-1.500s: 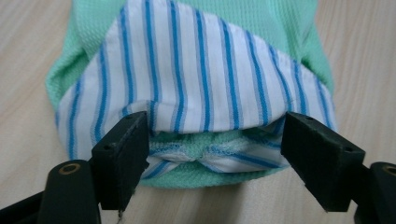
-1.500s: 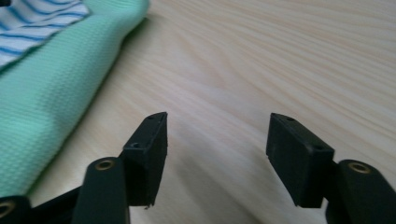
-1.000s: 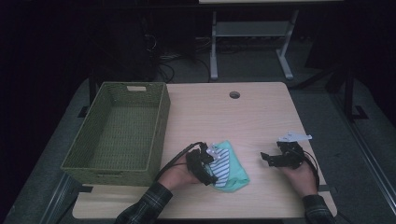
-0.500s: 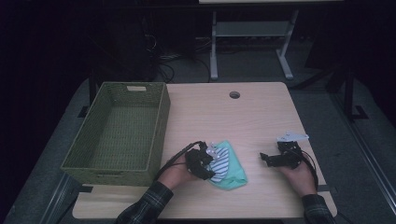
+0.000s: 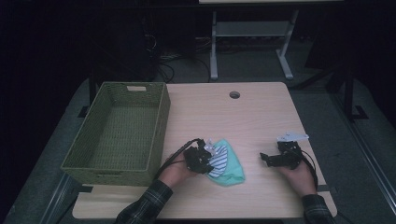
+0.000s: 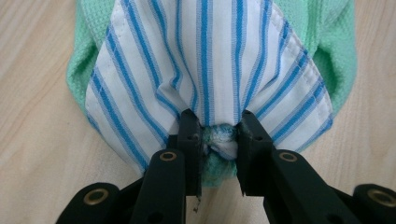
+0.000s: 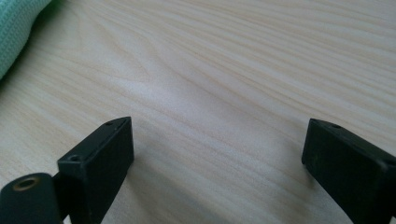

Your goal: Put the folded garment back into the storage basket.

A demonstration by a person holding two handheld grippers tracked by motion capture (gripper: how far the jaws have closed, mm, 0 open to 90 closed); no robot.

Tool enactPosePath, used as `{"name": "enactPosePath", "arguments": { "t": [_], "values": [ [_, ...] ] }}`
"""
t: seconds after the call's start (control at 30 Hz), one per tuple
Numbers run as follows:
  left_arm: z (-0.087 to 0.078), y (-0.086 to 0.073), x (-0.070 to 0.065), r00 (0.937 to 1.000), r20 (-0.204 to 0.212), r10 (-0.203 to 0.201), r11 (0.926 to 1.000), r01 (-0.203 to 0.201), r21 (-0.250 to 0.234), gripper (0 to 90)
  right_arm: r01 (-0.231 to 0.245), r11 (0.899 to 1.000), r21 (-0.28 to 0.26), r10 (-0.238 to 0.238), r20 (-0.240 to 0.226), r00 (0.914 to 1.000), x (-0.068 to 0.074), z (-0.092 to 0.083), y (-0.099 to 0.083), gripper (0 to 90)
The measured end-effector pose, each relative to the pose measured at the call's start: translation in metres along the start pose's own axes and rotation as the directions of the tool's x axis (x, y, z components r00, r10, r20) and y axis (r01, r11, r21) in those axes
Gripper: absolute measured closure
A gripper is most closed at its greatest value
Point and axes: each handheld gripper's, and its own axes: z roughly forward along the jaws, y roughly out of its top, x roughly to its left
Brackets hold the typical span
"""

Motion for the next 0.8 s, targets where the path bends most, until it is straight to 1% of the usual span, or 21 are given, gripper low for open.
{"name": "enactPosePath", "arguments": {
  "t": [0.07, 0.1, 0.17, 0.23, 0.27, 0.3, 0.33, 0.53, 0.7, 0.73, 0.8],
  "values": [
    [-0.001, -0.001, 0.003, 0.9997, 0.019, -0.012, 0.9999, 0.012, -0.002, 74.1, 0.000, 1.000, 0.000, 0.000, 0.001, 1.0000, 0.000, 0.000, 0.000, 8.6],
    [-0.001, -0.001, 0.004, 0.9994, 0.025, -0.024, 0.9997, 0.024, -0.011, 74.1, 0.001, 1.000, 0.000, -0.001, 0.001, 1.0000, 0.000, 0.000, 0.000, 8.5],
    [-0.003, -0.001, 0.005, 0.9986, 0.030, -0.043, 0.9990, 0.043, -0.015, 74.1, -0.002, 1.000, 0.002, 0.002, 0.003, 1.0000, 0.000, 0.001, 0.001, 7.7],
    [-0.006, -0.001, 0.006, 0.9984, 0.030, -0.048, 0.9986, 0.049, -0.021, 74.1, -0.003, 1.000, 0.005, 0.003, 0.003, 1.0000, 0.000, 0.001, 0.001, 7.4],
    [-0.007, -0.001, 0.006, 0.9981, 0.033, -0.052, 0.9982, 0.053, -0.029, 74.1, -0.007, 1.000, 0.006, 0.007, 0.002, 1.0000, 0.000, 0.001, 0.001, 7.4],
    [-0.008, 0.000, 0.006, 0.9967, 0.039, -0.070, 0.9963, 0.072, -0.047, 74.1, -0.006, 1.000, 0.006, 0.006, 0.002, 1.0000, 0.000, 0.001, 0.001, 7.5],
    [-0.009, 0.000, 0.006, 0.9963, 0.042, -0.074, 0.9956, 0.077, -0.054, 74.0, -0.006, 1.000, 0.006, 0.006, 0.002, 1.0000, 0.000, 0.001, 0.001, 7.5],
    [-0.016, 0.003, 0.006, 0.9949, 0.062, -0.079, 0.9943, 0.084, -0.067, 73.9, -0.006, 1.000, 0.006, 0.006, 0.002, 1.0000, 0.000, 0.001, 0.001, 7.4],
    [-0.023, 0.008, 0.005, 0.9939, 0.066, -0.088, 0.9925, 0.093, -0.079, 73.9, -0.007, 1.000, 0.006, 0.007, 0.003, 1.0000, 0.000, 0.001, 0.001, 7.5],
    [-0.025, 0.009, 0.006, 0.9945, 0.065, -0.082, 0.9928, 0.087, -0.082, 73.8, -0.007, 1.000, 0.006, 0.007, 0.003, 1.0000, 0.000, 0.001, 0.001, 7.5],
    [-0.029, 0.011, 0.006, 0.9937, 0.070, -0.088, 0.9915, 0.094, -0.089, 73.8, -0.007, 1.000, 0.006, 0.007, 0.003, 1.0000, 0.000, 0.001, 0.001, 7.5]
  ]
}}
